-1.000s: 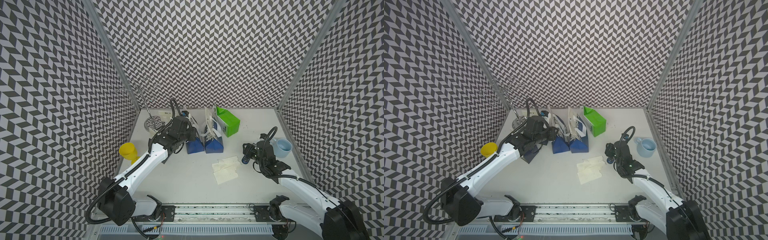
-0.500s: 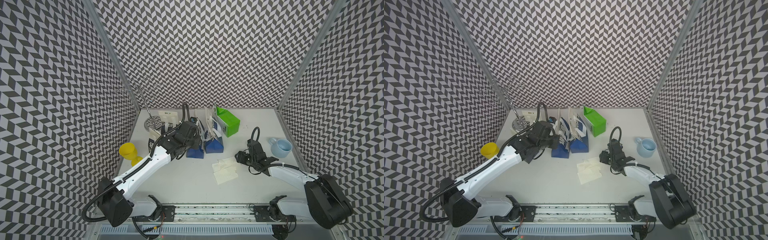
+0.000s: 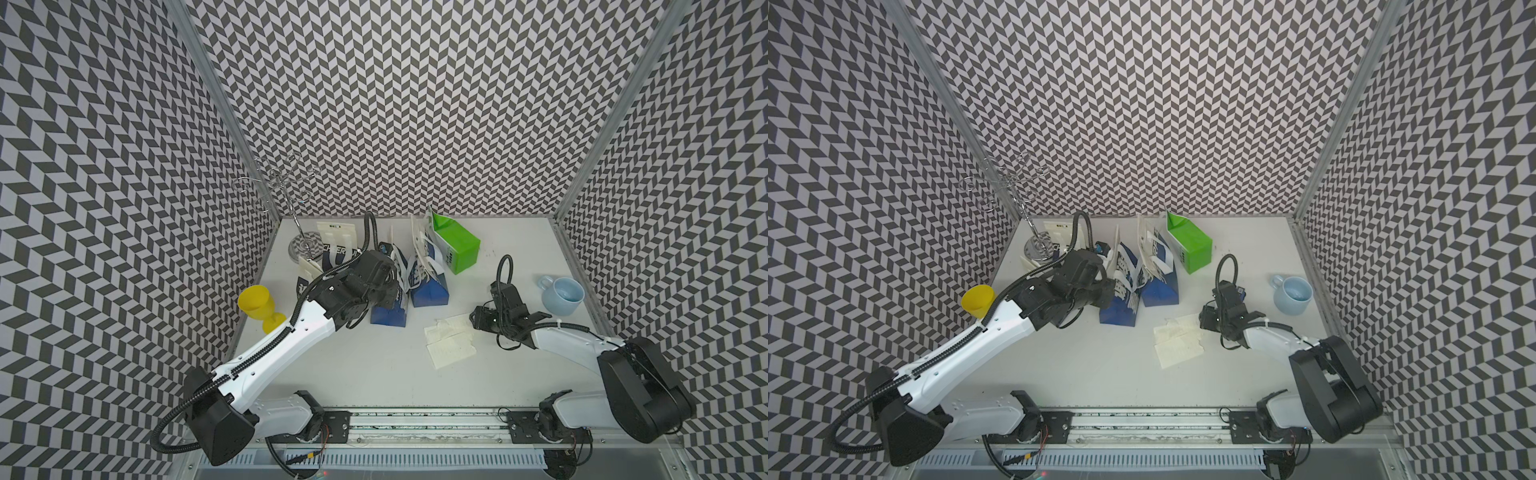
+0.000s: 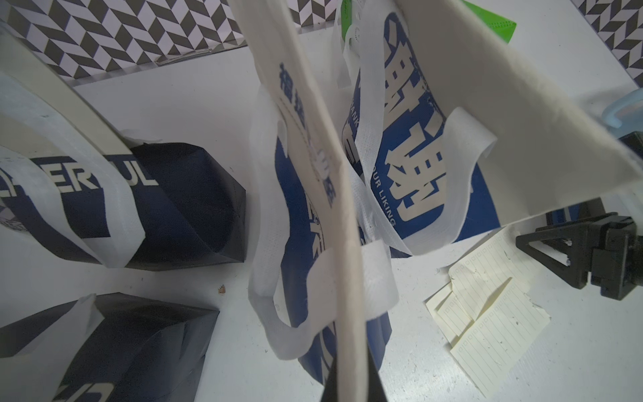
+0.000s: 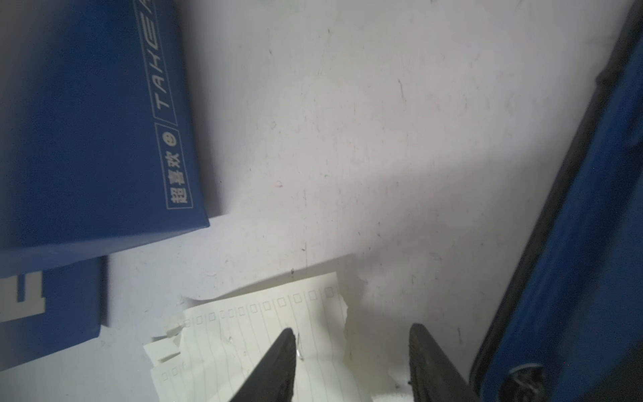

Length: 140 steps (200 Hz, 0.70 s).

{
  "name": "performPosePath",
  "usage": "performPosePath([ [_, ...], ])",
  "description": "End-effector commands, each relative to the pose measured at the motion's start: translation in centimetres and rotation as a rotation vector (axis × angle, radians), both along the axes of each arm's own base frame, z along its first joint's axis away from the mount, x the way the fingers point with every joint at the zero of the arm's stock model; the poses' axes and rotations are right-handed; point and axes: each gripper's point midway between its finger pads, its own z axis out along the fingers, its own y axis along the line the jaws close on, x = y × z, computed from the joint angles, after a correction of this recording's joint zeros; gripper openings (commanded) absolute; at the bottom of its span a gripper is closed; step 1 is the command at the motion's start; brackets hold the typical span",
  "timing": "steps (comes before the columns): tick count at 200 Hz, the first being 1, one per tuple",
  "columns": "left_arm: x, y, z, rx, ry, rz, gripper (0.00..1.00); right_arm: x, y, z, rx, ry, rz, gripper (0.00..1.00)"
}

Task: Staple the receipts to the bags
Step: Move the takeout bag to the center of the board, then pick up the receipt from the center of the board.

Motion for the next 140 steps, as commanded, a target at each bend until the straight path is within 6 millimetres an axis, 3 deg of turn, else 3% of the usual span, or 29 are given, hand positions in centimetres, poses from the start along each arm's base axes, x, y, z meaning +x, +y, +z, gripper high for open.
performPosePath([
  [1,-0.5,0.0,0.0,-0.033,0.002,-0.001,0.00,-1.3,0.1,-1.0,0.001,0.046,0.037,0.52],
  [36,-1.2,-0.8,0.7,-0.122,-0.011,-0.056,0.00,-1.4,0.6,-1.2,0.025,0.053,0.063,0.47],
  [76,-1.0,-0.3,0.6,-0.165,0.000,-0.050,0.00,-1.8,0.5,-2.0,0.017,0.089,0.067,0.45],
  [140,-0.8,-0.2,-0.1,-0.158,0.017,-0.050,0.00,-2.5,1.1,-0.8,0.051,0.068,0.112,0.22],
])
